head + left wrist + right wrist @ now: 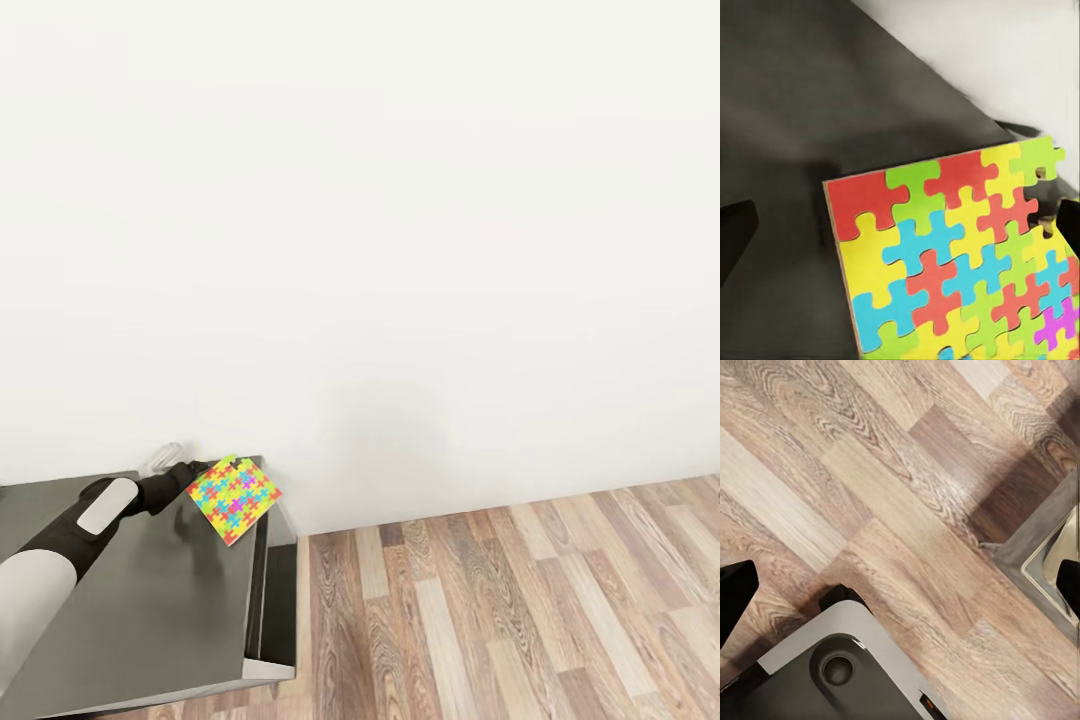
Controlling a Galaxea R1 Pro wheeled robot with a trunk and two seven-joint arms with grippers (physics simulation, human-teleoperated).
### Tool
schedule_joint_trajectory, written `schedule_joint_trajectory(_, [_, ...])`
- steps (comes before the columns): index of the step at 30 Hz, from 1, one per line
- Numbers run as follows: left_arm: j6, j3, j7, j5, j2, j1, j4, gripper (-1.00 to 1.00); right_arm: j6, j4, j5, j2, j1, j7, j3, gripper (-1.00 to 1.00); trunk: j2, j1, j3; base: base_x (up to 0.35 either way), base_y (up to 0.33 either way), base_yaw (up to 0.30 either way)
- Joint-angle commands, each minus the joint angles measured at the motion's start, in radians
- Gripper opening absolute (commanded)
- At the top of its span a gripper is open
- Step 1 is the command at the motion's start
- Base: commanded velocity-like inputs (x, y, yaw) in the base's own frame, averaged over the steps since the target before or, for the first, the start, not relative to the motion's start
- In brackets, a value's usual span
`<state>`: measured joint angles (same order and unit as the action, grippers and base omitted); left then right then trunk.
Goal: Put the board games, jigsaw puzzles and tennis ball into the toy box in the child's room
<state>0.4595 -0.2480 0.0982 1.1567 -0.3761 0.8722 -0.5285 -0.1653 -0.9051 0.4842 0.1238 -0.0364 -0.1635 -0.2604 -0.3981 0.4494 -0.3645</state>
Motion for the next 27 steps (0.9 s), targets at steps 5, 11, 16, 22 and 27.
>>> schedule_joint_trajectory(5, [0.001,-0.007,0.009,0.011,-0.001,0.001,-0.002,1.00,-0.005,-0.003,0.008,0.000,0.000,-0.005,0.001,1.00,-0.002,0.001,-0.002,0.000,-0.156,0.000])
schedule_joint_trajectory(11, [0.001,-0.007,0.009,0.011,-0.001,0.001,-0.002,1.00,-0.005,-0.003,0.008,0.000,0.000,-0.005,0.001,1.00,-0.002,0.001,-0.002,0.000,-0.023,0.000])
schedule_joint_trajectory(16, [0.000,-0.007,0.009,0.011,-0.001,0.001,-0.002,1.00,-0.005,-0.003,0.008,0.000,0.000,-0.005,0.001,1.00,-0.002,0.001,-0.002,0.000,-0.004,0.000])
schedule_joint_trajectory(22, [0.001,-0.007,0.009,0.011,-0.001,0.001,-0.002,1.00,-0.005,-0.003,0.008,0.000,0.000,-0.005,0.001,1.00,-0.002,0.001,-0.002,0.000,-0.091,0.000])
schedule_joint_trajectory(27, [0.001,-0.007,0.009,0.011,-0.001,0.001,-0.002,1.00,-0.005,-0.003,0.008,0.000,0.000,-0.005,0.001,1.00,-0.002,0.001,-0.002,0.000,-0.096,0.000])
